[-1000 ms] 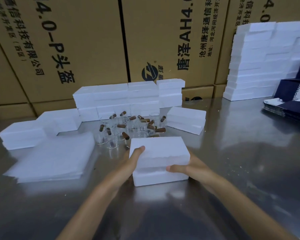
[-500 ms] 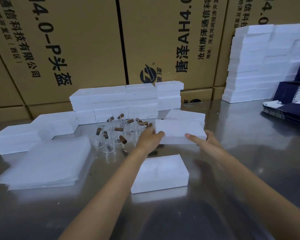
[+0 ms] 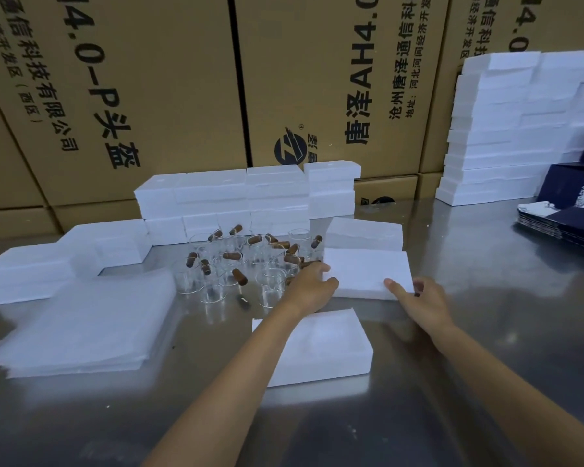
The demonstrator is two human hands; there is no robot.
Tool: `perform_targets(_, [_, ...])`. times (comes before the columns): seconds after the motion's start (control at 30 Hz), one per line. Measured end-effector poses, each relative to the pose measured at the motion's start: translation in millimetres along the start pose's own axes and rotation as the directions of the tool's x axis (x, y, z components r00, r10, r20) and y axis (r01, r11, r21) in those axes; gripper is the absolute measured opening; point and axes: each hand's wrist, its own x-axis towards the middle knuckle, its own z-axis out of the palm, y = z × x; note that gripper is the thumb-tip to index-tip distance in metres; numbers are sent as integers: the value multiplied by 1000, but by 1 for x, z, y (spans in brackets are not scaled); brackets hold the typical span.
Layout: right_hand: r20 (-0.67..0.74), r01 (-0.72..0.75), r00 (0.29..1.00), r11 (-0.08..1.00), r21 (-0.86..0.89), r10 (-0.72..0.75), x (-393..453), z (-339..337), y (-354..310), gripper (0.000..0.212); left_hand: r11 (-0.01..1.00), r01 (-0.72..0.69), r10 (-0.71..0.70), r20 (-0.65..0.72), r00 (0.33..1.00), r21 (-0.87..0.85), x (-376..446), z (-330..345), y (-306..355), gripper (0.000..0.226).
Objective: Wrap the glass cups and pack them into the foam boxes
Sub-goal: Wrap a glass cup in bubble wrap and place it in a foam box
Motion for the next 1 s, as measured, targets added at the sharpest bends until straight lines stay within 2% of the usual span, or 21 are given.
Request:
perform_targets(0.13, [-7, -23, 1000, 1000, -4, 23, -7, 5, -5, 54, 996, -32, 23, -104, 994, -88, -15, -18, -16, 28])
perform_targets(0.27, [-92, -30, 995, 999, -35, 27, -22, 7, -16, 53, 986, -41, 11, -182, 983, -161, -33, -40, -35, 26])
perform_targets(0.33, [-151, 30, 988, 997, -75, -42, -34, 9, -25, 49, 984, -48, 9, -223, 975, -173, -43, -49, -48, 24])
perform_targets(0.4, [-153, 142, 976, 986, -92, -155, -47, 13, -35, 41, 982, -61, 8, -281, 960, -179, -52, -58, -60, 20])
perform_targets(0.57, [12, 409, 912, 910, -61, -409, -77, 32, -69, 28, 986, -5, -64, -400, 914, -168, -68, -74, -82, 21])
perform_targets(0.67, [179, 487, 860, 874, -9, -477, -90, 50, -89, 29, 980, 35, -120, -437, 891, -197, -73, -74, -97, 22])
perform_targets(0.77, [329, 487, 832, 872, -46, -447, -89, 71, -107, 40, 961, 47, -172, -454, 874, -273, -75, -71, -109, 22])
perform_targets(0.87, [426, 435, 846, 878, -201, -321, -79, 87, -123, 44, 941, 39, -198, -452, 870, -337, -76, -68, -117, 19])
perform_targets(0.93, [433, 453, 849, 838, -303, -302, -71, 97, -128, 39, 934, 22, -198, -467, 862, -356, -77, -67, -123, 20])
perform_targets(1.0, [392, 518, 842, 757, -399, -369, -66, 106, -129, 27, 935, 7, -187, -474, 860, -356, -76, -67, -126, 23])
